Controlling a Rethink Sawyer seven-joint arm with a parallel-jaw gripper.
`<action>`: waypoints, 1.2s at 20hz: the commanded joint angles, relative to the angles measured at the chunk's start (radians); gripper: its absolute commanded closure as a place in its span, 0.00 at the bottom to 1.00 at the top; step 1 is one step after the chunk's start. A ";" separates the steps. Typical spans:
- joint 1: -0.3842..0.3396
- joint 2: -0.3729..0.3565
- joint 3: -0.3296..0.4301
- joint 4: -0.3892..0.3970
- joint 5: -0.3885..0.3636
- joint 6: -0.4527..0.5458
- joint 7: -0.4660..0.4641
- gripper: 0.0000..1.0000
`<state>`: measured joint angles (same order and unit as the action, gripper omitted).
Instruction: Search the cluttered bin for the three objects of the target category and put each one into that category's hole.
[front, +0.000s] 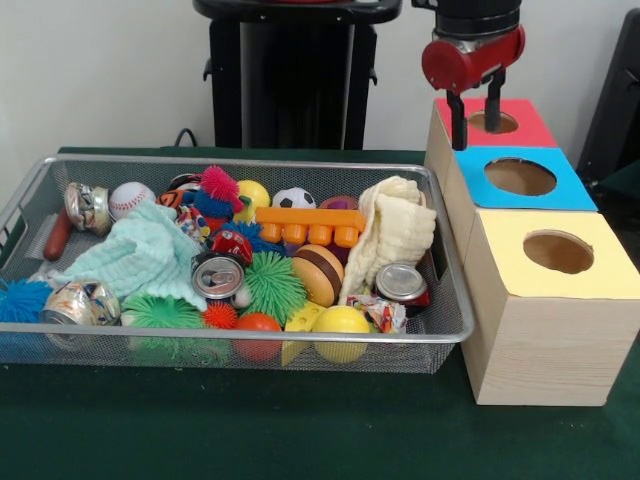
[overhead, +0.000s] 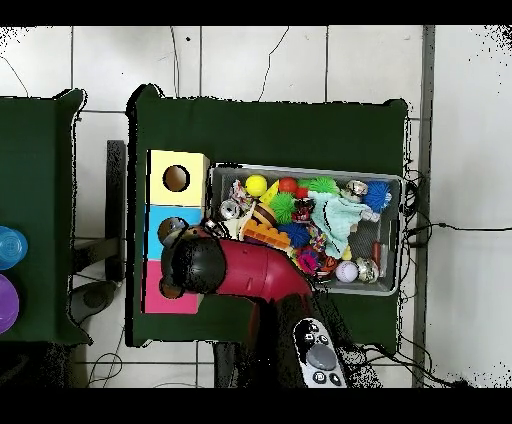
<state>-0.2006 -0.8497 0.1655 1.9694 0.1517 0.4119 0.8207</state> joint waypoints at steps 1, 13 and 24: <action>-0.083 -0.029 0.010 0.077 -0.033 -0.064 0.185 0.00; -0.142 -0.055 0.036 0.090 -0.035 -0.033 0.169 0.00; -0.175 -0.060 0.061 0.111 -0.045 -0.049 0.149 0.00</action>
<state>-0.3412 -0.9010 0.1653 2.0173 0.1515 0.4018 0.8207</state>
